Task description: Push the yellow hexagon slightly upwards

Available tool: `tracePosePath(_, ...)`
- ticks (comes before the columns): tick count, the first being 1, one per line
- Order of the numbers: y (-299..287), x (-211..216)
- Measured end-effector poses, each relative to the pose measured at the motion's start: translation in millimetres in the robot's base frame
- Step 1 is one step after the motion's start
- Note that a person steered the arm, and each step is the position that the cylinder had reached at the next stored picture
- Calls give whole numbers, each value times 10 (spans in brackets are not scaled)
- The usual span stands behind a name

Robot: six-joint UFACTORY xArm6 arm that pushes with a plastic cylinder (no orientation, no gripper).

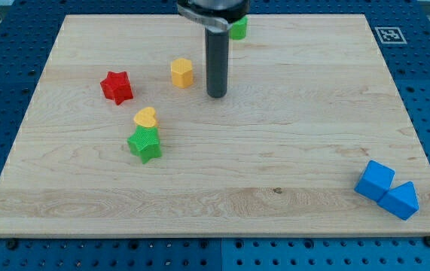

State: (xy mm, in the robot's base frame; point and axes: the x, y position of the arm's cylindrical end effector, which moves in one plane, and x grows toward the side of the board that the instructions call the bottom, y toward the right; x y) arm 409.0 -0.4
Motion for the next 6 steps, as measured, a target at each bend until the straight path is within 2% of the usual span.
tracePosePath(2,-887,7)
tracePosePath(3,-729,-81)
tracePosePath(5,-338,-520)
tracePosePath(6,-389,-541)
